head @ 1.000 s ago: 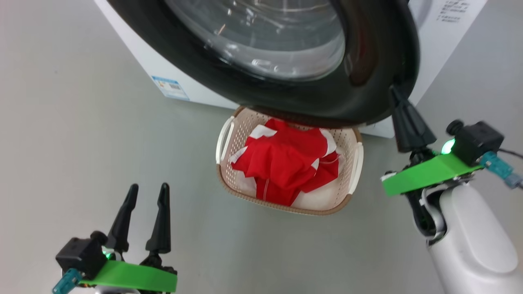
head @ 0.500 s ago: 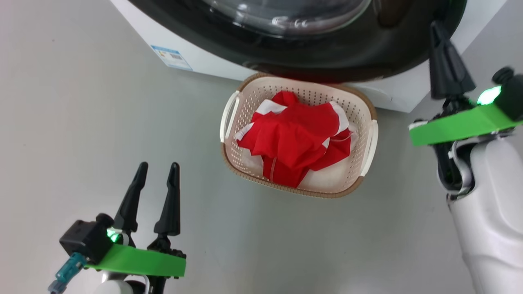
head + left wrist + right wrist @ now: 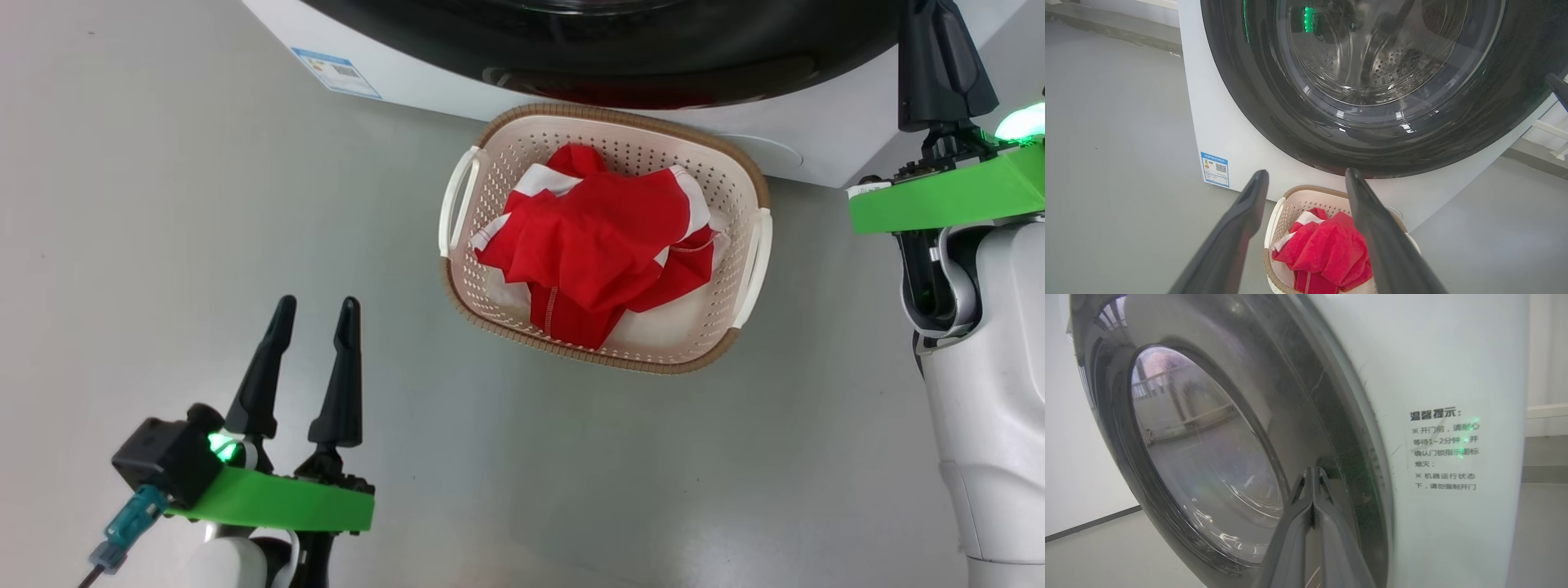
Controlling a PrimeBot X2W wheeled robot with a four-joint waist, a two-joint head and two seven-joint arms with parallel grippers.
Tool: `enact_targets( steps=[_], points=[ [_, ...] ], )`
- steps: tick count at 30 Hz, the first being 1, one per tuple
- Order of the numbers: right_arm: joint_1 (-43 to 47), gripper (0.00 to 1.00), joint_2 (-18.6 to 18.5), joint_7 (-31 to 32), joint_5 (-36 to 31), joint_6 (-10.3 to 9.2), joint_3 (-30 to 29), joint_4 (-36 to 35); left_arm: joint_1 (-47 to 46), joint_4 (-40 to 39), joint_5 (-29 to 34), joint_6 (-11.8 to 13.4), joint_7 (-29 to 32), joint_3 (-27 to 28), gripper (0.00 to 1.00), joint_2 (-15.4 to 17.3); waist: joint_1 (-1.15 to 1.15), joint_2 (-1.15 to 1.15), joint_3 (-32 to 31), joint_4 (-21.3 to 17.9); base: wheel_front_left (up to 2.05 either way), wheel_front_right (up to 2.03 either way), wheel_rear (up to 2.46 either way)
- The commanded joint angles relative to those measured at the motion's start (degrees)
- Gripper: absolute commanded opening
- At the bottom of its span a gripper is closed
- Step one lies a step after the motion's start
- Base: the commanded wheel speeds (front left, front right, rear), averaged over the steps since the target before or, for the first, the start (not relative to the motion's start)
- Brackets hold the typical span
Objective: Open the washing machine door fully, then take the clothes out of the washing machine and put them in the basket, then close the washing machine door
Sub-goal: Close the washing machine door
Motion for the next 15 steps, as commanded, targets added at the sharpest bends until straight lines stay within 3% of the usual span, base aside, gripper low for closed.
enact_targets(
  steps=[1, 14, 15],
  points=[
    [-2.65, 0.00, 0.08, -0.10, -0.42, -0.62, -0.64, -1.25, -0.58, -1.40, 0.14, 0.39, -0.28, 1.79, 1.00, 0.94, 0.00, 0.00, -0.04, -0.13, 0.00, 0.00, 0.00],
    [5.28, 0.00, 0.14, -0.10, -0.34, -0.62, 4.74, -0.39, 0.77, 0.61, 2.42, -0.02, -0.28, 2.72, 1.00, 0.94, 0.00, 0.00, -4.74, -1.82, 0.00, 0.00, 0.00],
    [6.24, 0.22, 0.12, -0.10, -0.36, -0.62, 5.09, -0.45, 0.95, 0.78, 2.68, -0.10, -0.28, 2.90, 1.00, 0.94, 0.00, 0.00, -5.27, -2.04, 0.00, 0.00, 0.00]
  ],
)
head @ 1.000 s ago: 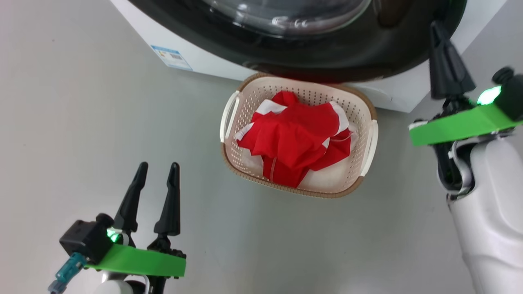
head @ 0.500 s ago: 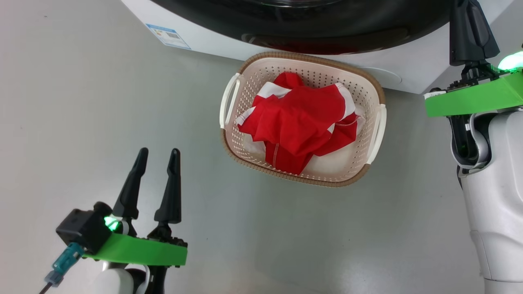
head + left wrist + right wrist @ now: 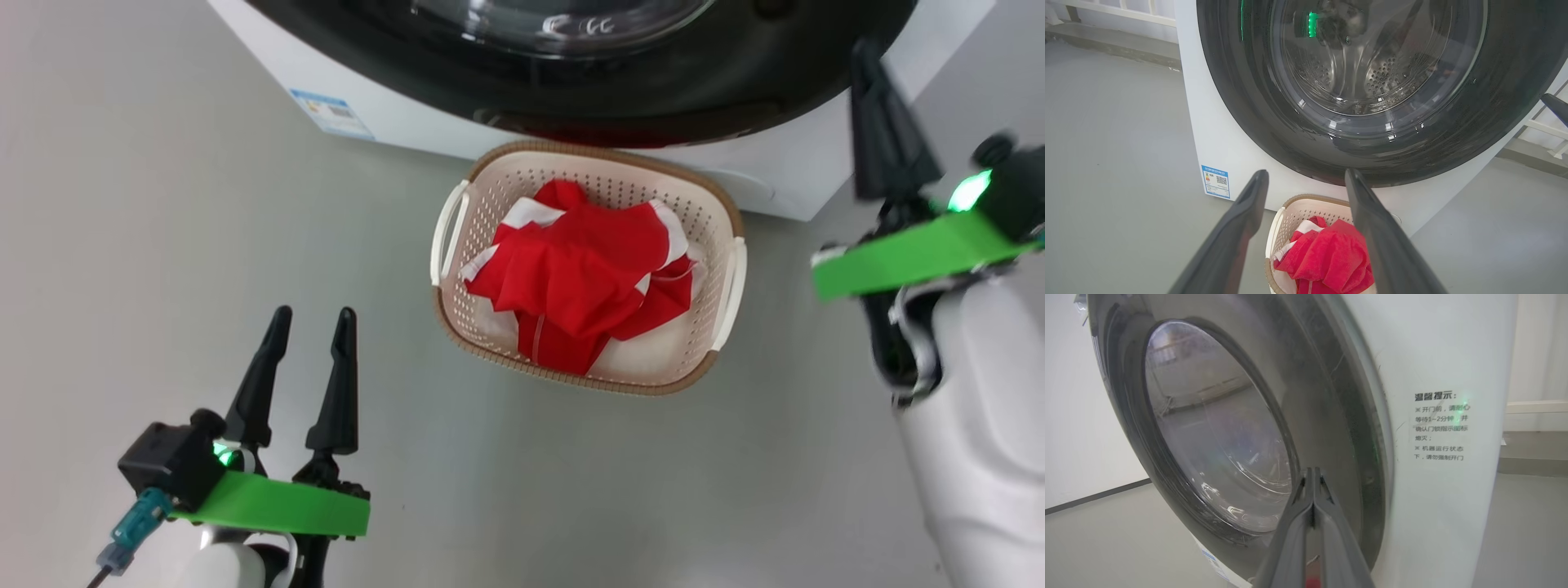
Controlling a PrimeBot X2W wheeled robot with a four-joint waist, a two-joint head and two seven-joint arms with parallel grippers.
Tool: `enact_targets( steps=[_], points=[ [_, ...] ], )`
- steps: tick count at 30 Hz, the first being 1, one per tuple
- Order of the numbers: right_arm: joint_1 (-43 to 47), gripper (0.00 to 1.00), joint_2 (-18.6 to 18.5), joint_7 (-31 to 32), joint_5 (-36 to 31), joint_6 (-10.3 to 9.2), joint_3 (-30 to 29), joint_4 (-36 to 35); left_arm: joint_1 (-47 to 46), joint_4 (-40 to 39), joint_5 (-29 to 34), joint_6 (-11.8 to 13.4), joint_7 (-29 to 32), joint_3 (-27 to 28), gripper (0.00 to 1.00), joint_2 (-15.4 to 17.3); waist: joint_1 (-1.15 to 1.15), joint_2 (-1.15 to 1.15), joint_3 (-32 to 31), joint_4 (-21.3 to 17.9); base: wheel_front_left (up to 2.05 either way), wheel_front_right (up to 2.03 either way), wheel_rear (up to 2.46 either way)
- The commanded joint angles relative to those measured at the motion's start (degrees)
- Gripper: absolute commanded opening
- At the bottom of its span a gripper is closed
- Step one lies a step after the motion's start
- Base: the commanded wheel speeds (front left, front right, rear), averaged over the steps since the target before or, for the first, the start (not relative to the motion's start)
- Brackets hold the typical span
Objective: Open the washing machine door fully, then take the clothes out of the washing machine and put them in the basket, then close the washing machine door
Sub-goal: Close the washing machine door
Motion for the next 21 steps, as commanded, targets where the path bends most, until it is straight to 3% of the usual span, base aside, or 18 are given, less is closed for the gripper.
enact_targets(
  steps=[1, 2, 4, 5, 21],
  points=[
    [2.36, 0.36, 0.84, -0.13, -0.25, -0.05, 1.75, -1.36, 0.95, -0.80, 0.68, -0.15, -0.28, 2.40, 1.00, 1.01, 0.00, 0.00, -1.78, -1.06, 0.00, 0.00, 0.00],
    [3.29, 0.46, 0.81, -0.13, -0.22, -0.05, 1.99, -1.33, 1.11, -0.64, 0.93, -0.22, -0.28, 2.58, 1.00, 1.01, 0.00, 0.00, -2.27, -1.28, 0.00, 0.00, 0.00],
    [5.14, 0.93, 0.88, -0.13, -0.03, -0.05, 1.98, -1.36, 1.41, -0.33, 1.47, -0.38, -0.28, 2.87, 1.00, 1.01, 0.00, 0.00, -3.19, -1.73, 0.00, 0.00, 0.00],
    [6.00, 1.00, 0.94, -0.13, 0.06, -0.05, 2.10, -1.45, 1.56, -0.19, 1.69, -0.45, -0.28, 3.06, 1.00, 1.01, 0.00, 0.00, -3.59, -2.01, 0.00, 0.00, 0.00],
    [19.40, 1.00, 2.05, -0.13, 0.62, -0.05, 1.61, -3.99, 4.71, 1.51, 5.35, -1.31, -0.28, 5.79, 1.00, 1.00, 0.00, 0.00, -10.56, -6.91, 0.00, 0.00, 0.00]
  ],
)
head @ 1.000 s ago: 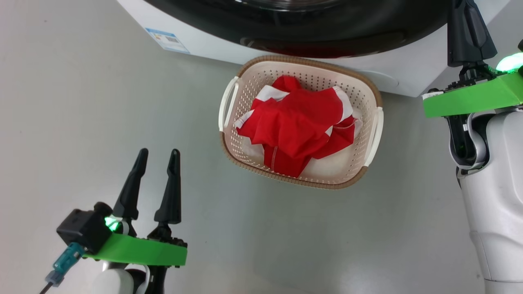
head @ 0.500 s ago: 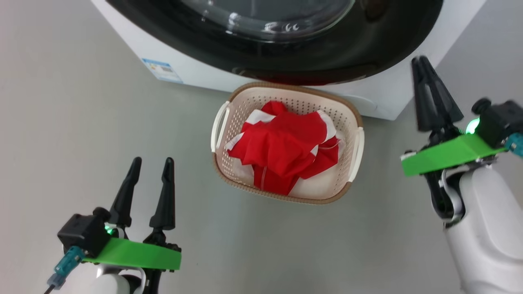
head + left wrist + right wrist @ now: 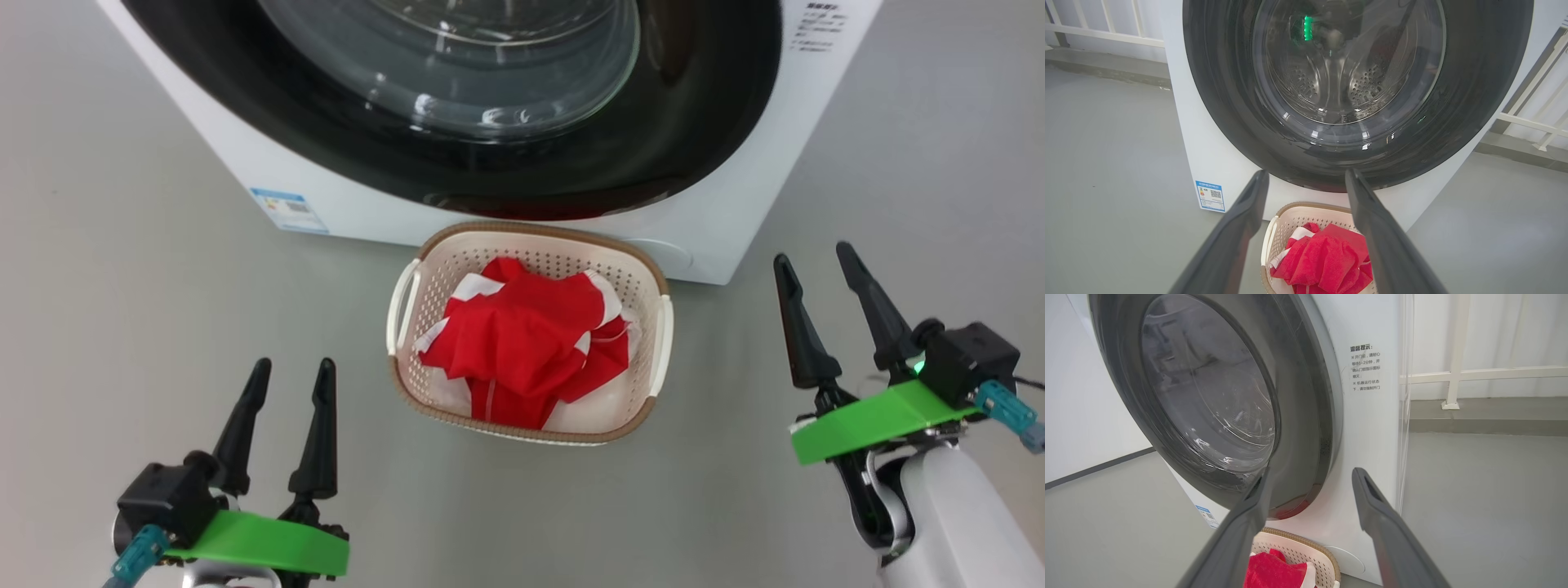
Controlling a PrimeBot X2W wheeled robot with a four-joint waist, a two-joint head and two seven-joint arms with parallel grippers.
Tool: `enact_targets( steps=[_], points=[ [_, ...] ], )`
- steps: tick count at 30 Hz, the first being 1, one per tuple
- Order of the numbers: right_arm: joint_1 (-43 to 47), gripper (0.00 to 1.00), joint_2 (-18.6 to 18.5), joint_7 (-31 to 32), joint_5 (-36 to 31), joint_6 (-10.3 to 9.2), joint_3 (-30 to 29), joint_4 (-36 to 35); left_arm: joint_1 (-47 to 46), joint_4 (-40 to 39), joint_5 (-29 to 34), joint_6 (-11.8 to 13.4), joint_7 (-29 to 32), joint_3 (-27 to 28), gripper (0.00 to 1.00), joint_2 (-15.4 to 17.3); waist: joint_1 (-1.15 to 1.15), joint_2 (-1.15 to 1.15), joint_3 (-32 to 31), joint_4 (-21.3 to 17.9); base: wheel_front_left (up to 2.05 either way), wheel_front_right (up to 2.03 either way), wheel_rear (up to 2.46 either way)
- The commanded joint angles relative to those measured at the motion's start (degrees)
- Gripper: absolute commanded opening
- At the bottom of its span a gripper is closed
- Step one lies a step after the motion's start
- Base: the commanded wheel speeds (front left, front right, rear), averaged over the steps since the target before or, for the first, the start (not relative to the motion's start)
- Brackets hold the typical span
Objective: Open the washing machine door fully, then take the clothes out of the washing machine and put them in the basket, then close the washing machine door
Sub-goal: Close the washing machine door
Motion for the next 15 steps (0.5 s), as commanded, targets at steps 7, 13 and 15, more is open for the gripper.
enact_targets(
  steps=[7, 13, 15],
  points=[
    [5.11, 1.00, 0.53, -0.13, 0.49, -0.05, 0.47, -2.73, 1.51, -1.01, 1.74, -0.36, -0.28, 3.09, 1.00, 0.98, 0.00, 0.00, -3.74, -4.10, 0.00, 0.00, 0.00],
    [7.95, 1.00, 0.51, -0.13, 0.85, -0.05, -0.14, -3.15, 2.84, -1.24, 2.24, -0.38, -0.28, 3.26, 1.00, 0.98, 0.00, 0.00, -5.64, -5.95, 0.00, 0.00, 0.00],
    [9.11, 1.00, 0.55, -0.13, 0.87, -0.05, -0.51, -3.20, 3.46, -1.12, 2.56, -0.38, -0.28, 3.21, 1.00, 0.98, 0.00, 0.00, -6.38, -6.61, 0.00, 0.00, 0.00]
  ],
)
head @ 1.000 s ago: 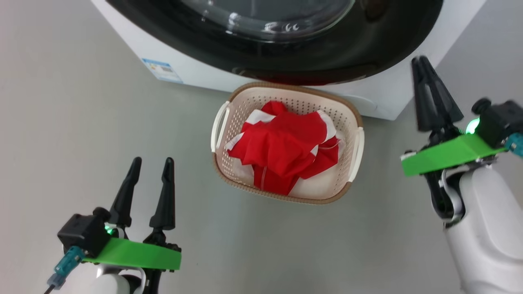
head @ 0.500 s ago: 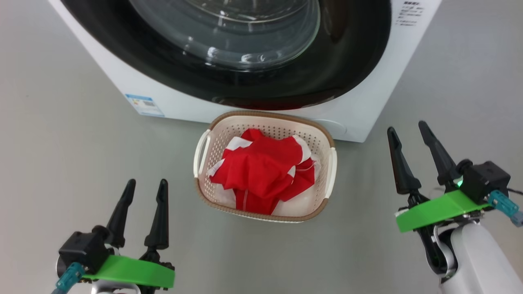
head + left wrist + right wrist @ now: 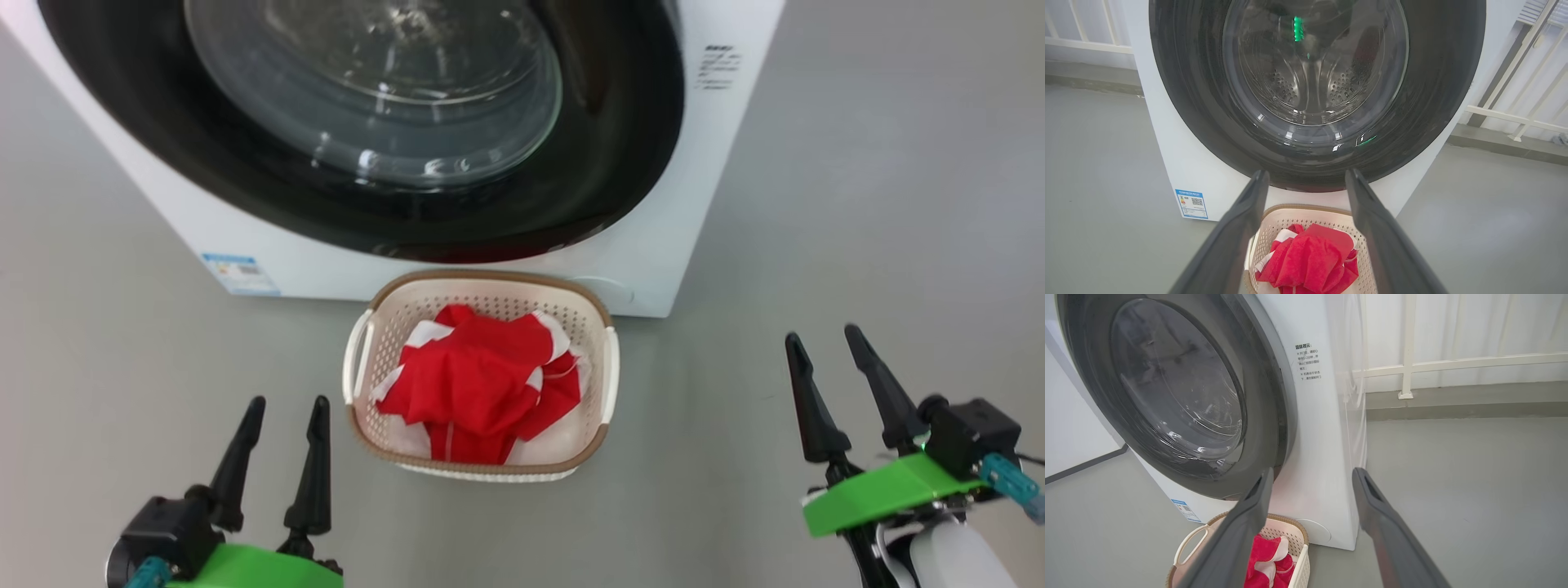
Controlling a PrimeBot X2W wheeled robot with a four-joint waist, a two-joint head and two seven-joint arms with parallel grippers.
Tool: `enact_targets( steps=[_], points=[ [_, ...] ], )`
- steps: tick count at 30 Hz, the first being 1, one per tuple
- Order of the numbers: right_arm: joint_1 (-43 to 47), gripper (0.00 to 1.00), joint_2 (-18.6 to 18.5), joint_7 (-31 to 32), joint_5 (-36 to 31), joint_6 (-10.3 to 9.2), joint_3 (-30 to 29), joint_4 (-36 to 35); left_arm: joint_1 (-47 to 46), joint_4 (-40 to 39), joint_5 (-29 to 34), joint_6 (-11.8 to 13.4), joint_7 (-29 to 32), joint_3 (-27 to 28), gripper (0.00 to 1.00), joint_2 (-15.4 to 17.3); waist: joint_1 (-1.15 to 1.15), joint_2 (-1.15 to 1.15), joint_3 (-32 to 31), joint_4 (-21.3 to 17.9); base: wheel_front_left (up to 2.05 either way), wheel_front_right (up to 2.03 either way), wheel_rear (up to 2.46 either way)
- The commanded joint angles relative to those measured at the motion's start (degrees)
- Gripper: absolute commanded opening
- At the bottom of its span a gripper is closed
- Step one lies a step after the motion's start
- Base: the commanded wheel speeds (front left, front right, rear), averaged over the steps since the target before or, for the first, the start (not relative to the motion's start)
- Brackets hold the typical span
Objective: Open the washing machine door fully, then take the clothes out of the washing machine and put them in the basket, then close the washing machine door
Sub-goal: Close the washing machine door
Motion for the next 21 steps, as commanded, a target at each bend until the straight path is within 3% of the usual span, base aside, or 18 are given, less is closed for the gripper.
enact_targets(
  steps=[1, 21],
  points=[
    [0.50, 1.00, 0.05, -0.20, 0.29, -0.05, 1.05, -1.54, 0.11, -1.28, 0.59, -0.31, -0.28, 1.82, 1.00, 0.92, 0.00, 0.00, -1.53, -1.56, 0.00, 0.00, 0.00],
    [8.12, 1.00, 0.37, -0.20, 0.09, -0.05, -3.17, -3.34, 4.64, -1.39, 1.55, -0.31, -0.28, 3.56, 1.00, 1.47, 0.00, 0.00, -4.79, -6.19, 0.00, 0.00, 0.00]
  ],
)
